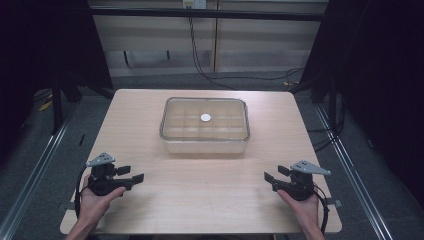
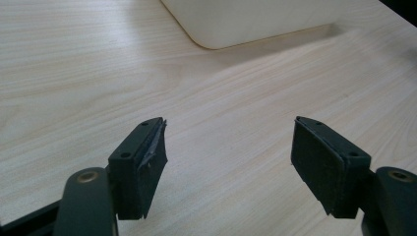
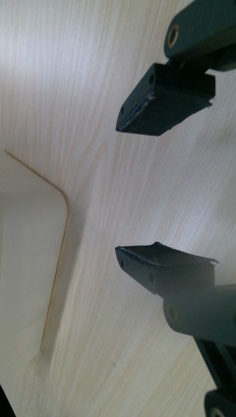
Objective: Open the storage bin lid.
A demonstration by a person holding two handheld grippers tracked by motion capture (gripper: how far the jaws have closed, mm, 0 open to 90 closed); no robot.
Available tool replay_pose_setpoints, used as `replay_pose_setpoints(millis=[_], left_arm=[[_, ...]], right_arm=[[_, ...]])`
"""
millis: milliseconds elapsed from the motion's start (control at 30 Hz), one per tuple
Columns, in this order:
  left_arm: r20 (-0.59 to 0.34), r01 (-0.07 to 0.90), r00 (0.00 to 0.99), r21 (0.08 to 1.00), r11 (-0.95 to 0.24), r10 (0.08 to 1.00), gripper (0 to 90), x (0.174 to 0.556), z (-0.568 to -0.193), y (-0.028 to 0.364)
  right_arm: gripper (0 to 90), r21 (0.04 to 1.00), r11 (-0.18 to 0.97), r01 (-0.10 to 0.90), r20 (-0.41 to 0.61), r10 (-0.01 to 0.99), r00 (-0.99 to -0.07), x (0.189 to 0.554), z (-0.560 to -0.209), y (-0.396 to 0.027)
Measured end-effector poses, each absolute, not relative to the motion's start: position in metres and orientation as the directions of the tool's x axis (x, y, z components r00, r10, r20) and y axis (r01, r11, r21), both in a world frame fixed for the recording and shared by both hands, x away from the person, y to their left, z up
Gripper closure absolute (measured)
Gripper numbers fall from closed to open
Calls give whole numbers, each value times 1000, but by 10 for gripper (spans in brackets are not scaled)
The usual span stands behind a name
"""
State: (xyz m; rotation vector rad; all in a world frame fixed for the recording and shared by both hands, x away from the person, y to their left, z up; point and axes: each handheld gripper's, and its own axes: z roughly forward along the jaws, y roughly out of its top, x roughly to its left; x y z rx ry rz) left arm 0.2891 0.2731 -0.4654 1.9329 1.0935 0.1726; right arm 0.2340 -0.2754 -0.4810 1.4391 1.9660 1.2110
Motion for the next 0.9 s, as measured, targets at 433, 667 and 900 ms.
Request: replay_pose_setpoints(millis=[433, 667, 900], left_arm=[[-313, 644, 606, 732, -221, 731, 303, 292, -467, 267], [-313, 614, 647, 755, -231, 696, 297, 292, -456, 257], [-359, 623, 651, 756, -201, 668, 345, 300, -449, 238]], right_arm=[[405, 810, 69, 583, 239, 868, -436, 239, -480, -277], [385, 807, 67, 587, 253, 859, -446, 240, -471, -275], [387, 817, 95, 568, 230, 851, -472, 243, -463, -266]])
